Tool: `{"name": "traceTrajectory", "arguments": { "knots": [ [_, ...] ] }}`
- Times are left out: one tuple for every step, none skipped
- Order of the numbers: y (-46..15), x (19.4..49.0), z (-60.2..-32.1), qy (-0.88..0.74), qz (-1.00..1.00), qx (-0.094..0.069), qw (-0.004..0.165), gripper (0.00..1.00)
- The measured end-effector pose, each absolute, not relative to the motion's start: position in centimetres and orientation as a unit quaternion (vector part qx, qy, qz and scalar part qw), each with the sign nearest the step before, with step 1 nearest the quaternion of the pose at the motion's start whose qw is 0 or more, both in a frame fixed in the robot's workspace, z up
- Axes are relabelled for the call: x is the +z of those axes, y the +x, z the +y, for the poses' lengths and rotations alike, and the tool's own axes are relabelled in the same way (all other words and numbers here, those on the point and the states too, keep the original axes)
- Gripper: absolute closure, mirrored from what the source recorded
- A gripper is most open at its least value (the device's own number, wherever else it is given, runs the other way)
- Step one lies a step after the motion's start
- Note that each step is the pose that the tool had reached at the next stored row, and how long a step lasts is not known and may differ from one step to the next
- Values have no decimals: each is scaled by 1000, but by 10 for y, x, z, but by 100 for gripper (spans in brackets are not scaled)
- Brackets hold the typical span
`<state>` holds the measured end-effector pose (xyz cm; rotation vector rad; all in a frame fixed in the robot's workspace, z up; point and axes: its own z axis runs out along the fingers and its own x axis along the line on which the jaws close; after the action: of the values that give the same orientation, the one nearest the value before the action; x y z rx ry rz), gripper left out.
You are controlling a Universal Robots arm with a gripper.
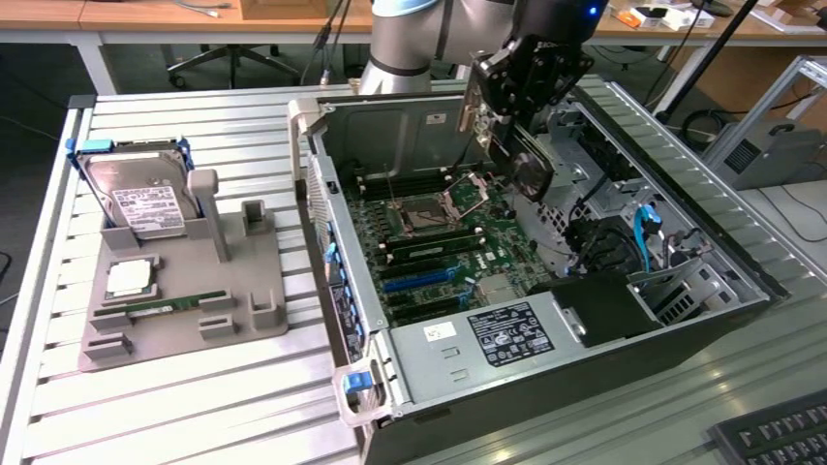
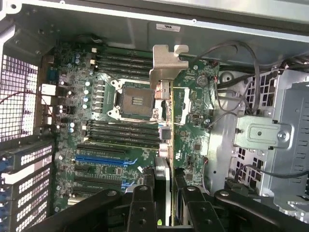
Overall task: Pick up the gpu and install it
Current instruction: 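Insert the gpu into the slot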
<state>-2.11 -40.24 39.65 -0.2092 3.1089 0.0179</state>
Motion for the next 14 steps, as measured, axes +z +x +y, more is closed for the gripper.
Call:
{"name": "traceTrajectory", "arguments": {
  "knots": [
    [-21,396,-402,-79,997,6,13,74],
    [-21,396,-402,-84,996,6,13,74],
    [-21,396,-402,-87,996,6,13,74],
    [-21,396,-402,-90,996,6,13,74],
    [-21,396,-402,-93,996,6,13,74],
    [-21,396,-402,-97,995,6,13,74],
    [-21,397,-402,-100,995,6,13,74],
    [-21,396,-402,-102,995,6,13,74],
    [-21,396,-402,-105,994,6,13,74],
    [-21,396,-402,-108,994,6,13,74],
    [-21,396,-402,-110,994,6,13,74],
    [-21,396,-402,-113,994,6,13,74],
    [-21,397,-402,-115,993,6,13,74],
    [-21,396,-402,-118,993,6,12,74]
  ]
}}
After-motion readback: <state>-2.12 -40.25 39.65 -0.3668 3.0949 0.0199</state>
